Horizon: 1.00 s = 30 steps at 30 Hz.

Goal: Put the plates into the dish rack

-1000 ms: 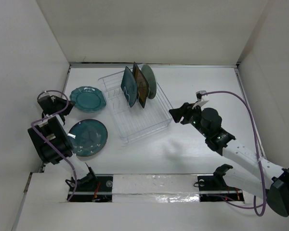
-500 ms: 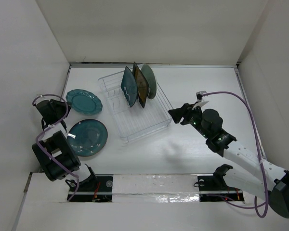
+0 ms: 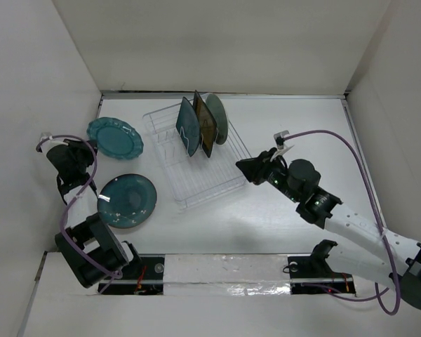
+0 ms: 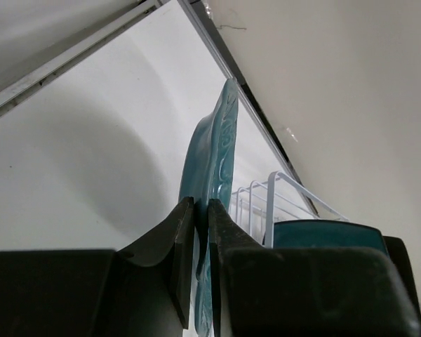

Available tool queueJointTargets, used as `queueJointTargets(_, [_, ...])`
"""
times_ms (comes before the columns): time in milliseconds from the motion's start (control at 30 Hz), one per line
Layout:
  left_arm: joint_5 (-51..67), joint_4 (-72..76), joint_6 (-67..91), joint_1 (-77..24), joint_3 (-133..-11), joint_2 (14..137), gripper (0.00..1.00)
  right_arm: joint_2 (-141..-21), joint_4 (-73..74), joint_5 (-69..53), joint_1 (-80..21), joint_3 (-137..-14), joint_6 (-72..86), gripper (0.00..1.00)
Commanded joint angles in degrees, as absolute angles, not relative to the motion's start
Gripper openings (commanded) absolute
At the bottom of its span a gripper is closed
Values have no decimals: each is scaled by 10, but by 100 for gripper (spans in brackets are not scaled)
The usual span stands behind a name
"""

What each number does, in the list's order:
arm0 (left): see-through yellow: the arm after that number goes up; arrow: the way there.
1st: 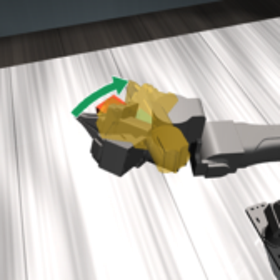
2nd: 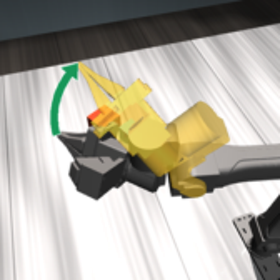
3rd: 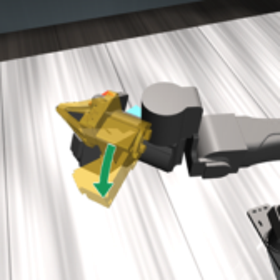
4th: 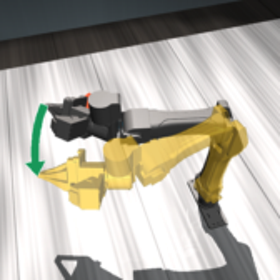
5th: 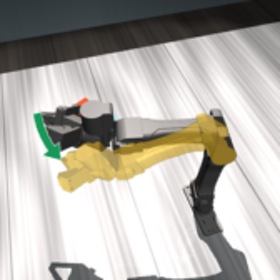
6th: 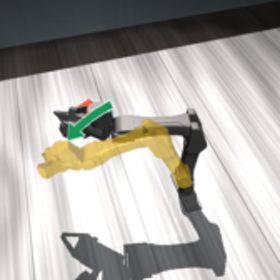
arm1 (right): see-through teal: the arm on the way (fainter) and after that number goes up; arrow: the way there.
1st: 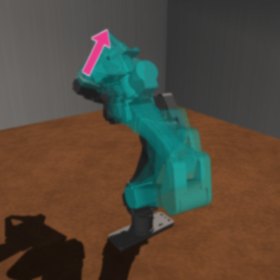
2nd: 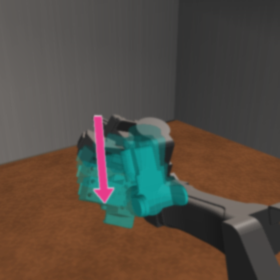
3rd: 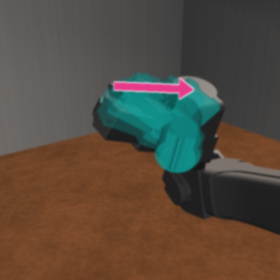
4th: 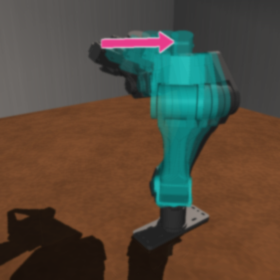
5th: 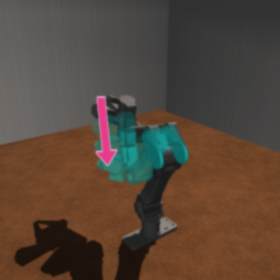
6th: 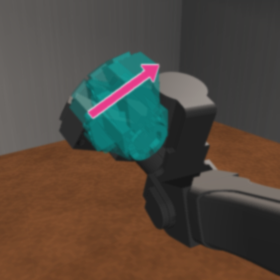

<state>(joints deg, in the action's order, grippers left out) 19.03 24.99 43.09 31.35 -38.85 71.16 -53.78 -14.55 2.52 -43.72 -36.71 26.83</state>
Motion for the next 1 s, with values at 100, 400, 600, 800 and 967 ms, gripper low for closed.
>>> queueJointTargets(100, [204,355,502,322,-403,636,0,-582,-156,-13,-456,-452,258,49])
queueJointTargets(400, [189,309,478,301,-463,600,0,-664,-154,-60,-461,-530,258,61])
queueJointTargets(600, [203,296,494,281,-494,587,0,-729,-152,-112,-473,-597,266,74])
queueJointTargets(800, [221,299,514,275,-507,567,0,-809,-189,-134,-478,-650,294,82])
queueJointTargets(967, [234,301,517,257,-485,536,0,-899,-179,-155,-478,-735,302,87])
